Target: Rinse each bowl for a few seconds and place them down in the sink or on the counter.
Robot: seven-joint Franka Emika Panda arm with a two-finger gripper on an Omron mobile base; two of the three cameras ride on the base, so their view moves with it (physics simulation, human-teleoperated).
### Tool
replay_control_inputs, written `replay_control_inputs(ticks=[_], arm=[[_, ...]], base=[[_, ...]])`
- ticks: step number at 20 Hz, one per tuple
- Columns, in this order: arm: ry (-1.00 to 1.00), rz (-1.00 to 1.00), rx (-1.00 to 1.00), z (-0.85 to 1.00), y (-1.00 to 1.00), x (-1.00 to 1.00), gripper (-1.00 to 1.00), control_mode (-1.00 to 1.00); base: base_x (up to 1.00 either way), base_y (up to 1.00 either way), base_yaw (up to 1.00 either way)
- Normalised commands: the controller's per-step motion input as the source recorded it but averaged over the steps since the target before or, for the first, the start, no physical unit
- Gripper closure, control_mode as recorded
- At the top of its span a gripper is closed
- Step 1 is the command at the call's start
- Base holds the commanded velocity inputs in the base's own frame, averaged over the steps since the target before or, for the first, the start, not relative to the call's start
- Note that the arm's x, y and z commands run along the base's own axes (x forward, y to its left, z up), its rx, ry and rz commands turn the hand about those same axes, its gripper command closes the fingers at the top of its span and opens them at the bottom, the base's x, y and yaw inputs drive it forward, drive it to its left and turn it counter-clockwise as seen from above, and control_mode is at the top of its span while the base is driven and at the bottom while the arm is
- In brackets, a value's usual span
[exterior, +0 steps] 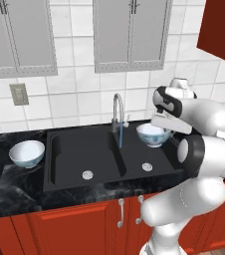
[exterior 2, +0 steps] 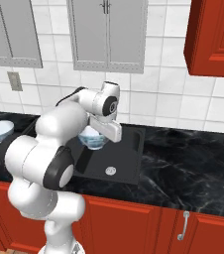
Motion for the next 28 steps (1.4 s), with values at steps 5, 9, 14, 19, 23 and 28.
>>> replay_control_inputs(ticks=[5,9,14,19,23,28], arm=[[0.0,0.03,-0.01,-0.05,0.34,0.3,1.0,-1.0],[0.0,0.02,0.0,-0.18,0.26,0.29,1.0,-1.0],[-0.02,0.02,0.0,-0.22,0.17,0.28,1.0,-1.0],[-0.03,0.02,0.0,-0.15,0.19,0.34,1.0,-1.0],[-0.05,0.03,0.0,-0.13,0.19,0.41,1.0,-1.0],[-0.05,0.04,0.0,-0.13,0.06,0.39,1.0,-1.0]], base=[[0.0,0.0,0.0],[0.0,0.0,0.0],[0.0,0.0,0.0],[0.0,0.0,0.0],[0.0,0.0,0.0],[0.0,0.0,0.0]])
